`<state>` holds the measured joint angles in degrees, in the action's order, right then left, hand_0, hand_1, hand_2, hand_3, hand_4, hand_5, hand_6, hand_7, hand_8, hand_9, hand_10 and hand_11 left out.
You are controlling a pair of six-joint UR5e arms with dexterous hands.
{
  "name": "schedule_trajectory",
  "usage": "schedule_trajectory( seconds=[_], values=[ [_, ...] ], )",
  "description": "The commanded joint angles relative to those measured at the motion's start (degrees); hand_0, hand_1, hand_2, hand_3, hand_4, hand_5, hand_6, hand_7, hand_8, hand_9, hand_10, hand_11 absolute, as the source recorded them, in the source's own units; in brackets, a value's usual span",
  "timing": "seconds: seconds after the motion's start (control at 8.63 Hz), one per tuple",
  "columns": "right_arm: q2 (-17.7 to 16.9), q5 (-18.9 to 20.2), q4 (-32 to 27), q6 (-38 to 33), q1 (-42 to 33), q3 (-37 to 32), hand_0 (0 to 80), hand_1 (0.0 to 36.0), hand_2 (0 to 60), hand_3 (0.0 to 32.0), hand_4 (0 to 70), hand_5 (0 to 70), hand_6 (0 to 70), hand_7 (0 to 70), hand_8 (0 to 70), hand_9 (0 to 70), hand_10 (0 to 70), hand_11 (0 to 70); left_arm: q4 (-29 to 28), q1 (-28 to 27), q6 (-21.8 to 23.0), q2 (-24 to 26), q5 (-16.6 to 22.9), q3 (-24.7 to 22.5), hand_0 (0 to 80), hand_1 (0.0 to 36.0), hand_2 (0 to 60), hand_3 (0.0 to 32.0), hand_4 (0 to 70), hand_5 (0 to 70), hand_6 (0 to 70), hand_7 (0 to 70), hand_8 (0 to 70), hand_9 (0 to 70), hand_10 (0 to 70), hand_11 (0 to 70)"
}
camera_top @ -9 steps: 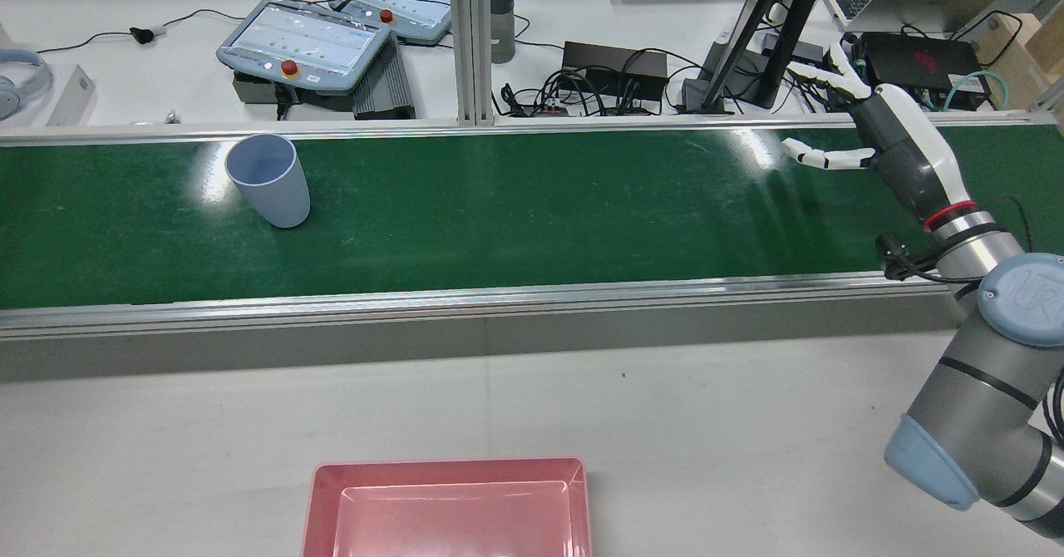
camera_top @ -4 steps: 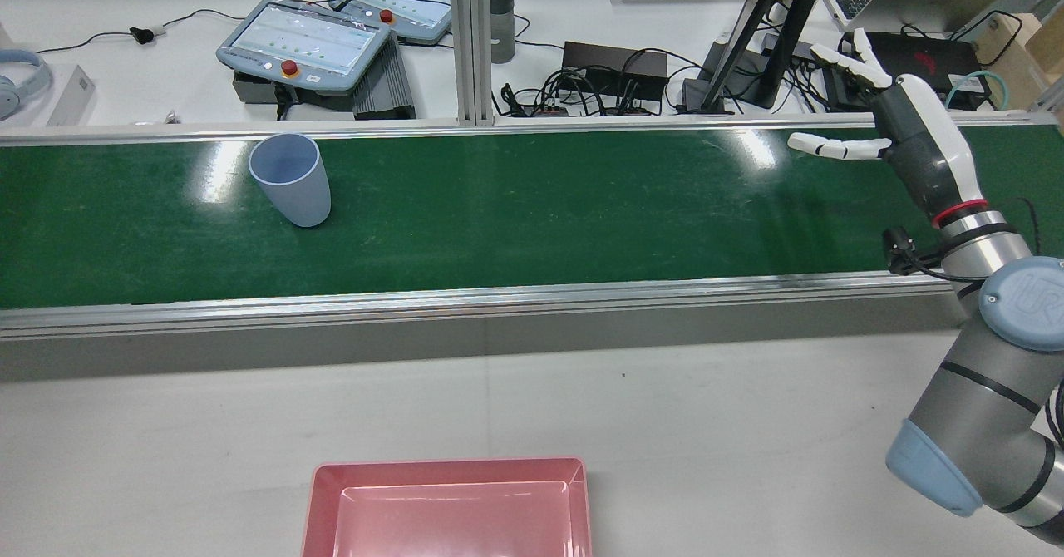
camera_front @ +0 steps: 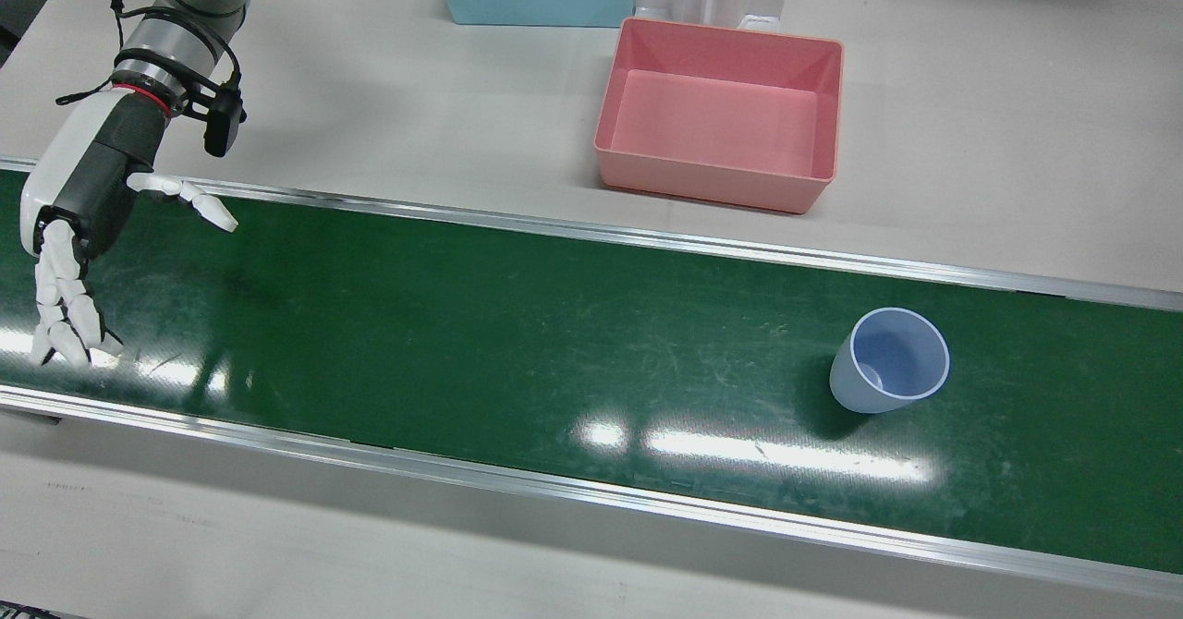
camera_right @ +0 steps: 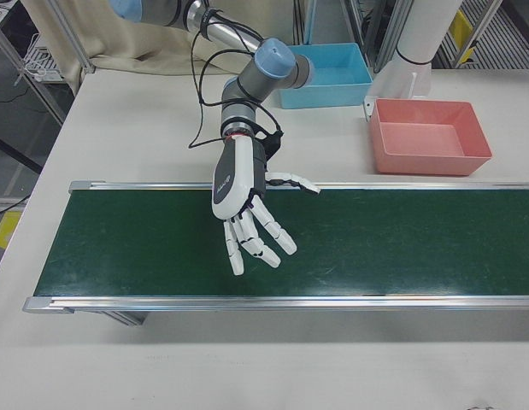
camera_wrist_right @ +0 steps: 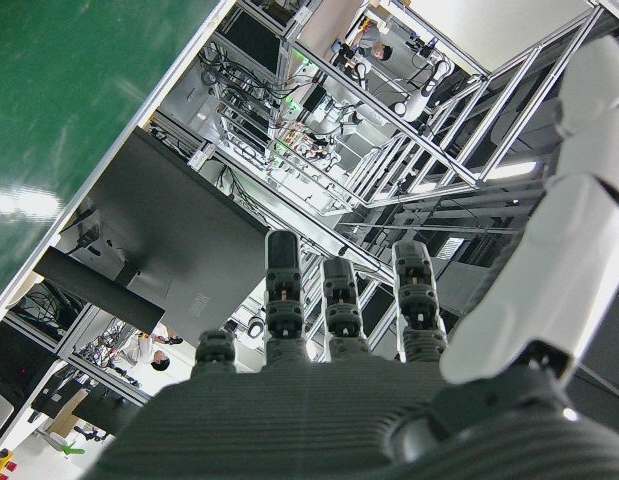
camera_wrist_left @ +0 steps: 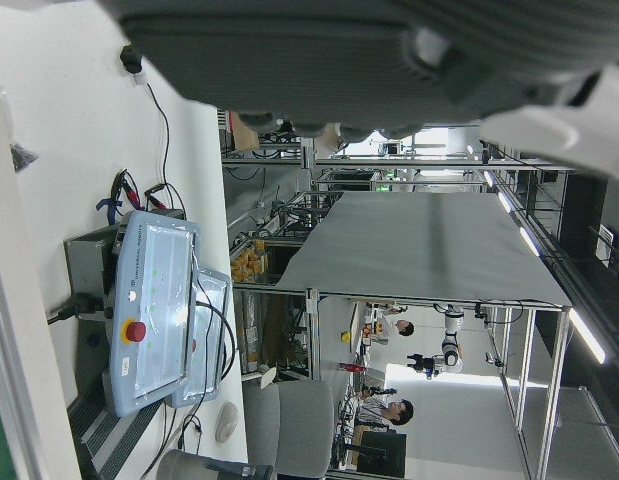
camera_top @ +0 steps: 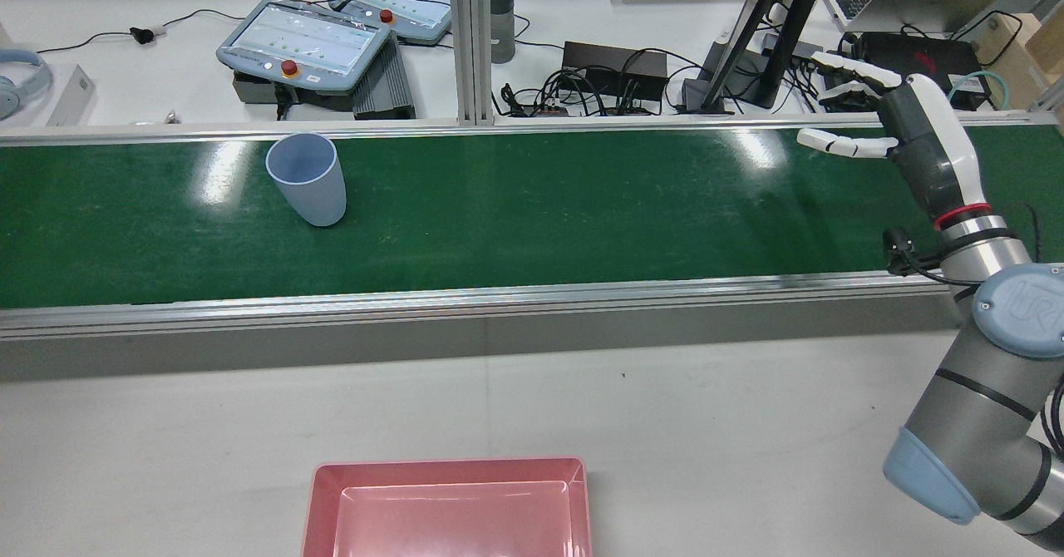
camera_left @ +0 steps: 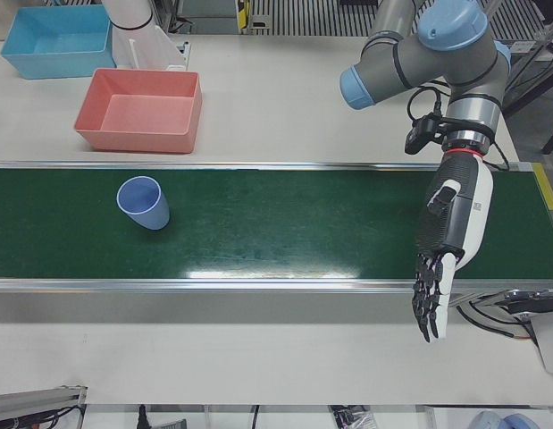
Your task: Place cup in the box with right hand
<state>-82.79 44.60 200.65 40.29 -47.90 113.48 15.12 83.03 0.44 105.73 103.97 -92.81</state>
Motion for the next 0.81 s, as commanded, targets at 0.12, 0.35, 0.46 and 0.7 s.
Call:
schedule_trajectory(
  seconds=[0.12, 0.35, 0.46, 0.7],
  values=[
    [-0.18, -1.18, 0.0, -0.04, 0.7, 0.08, 37.1, 5.0, 17.6, 0.0, 30.2, 7.0, 27.6, 70.0, 49.6, 70.0, 30.0, 42.7, 0.0, 0.02, 0.0, 0.0, 0.0, 0.0, 0.0, 0.0, 0.0, 0.0, 0.0, 0.0, 0.0, 0.0, 0.0, 0.0, 0.0, 0.0],
    [-0.71, -0.75, -0.09, -0.38, 1.31, 0.17, 37.6, 5.8, 17.8, 0.0, 29.7, 6.5, 22.7, 70.0, 44.9, 70.0, 27.1, 38.3, 0.0, 0.02, 0.0, 0.0, 0.0, 0.0, 0.0, 0.0, 0.0, 0.0, 0.0, 0.0, 0.0, 0.0, 0.0, 0.0, 0.0, 0.0],
    [-0.62, -0.4, -0.26, -0.47, 1.58, 0.17, 38.8, 9.6, 16.6, 0.0, 6.5, 4.8, 11.8, 42.3, 21.9, 37.8, 12.0, 17.9, 0.0, 0.02, 0.0, 0.0, 0.0, 0.0, 0.0, 0.0, 0.0, 0.0, 0.0, 0.0, 0.0, 0.0, 0.0, 0.0, 0.0, 0.0],
    [-0.62, -0.22, -0.26, -0.39, 1.67, 1.22, 38.1, 13.3, 21.5, 0.0, 0.0, 2.9, 0.5, 0.0, 0.6, 3.2, 0.0, 0.1, 0.0, 0.02, 0.0, 0.0, 0.0, 0.0, 0.0, 0.0, 0.0, 0.0, 0.0, 0.0, 0.0, 0.0, 0.0, 0.0, 0.0, 0.0]
  ],
)
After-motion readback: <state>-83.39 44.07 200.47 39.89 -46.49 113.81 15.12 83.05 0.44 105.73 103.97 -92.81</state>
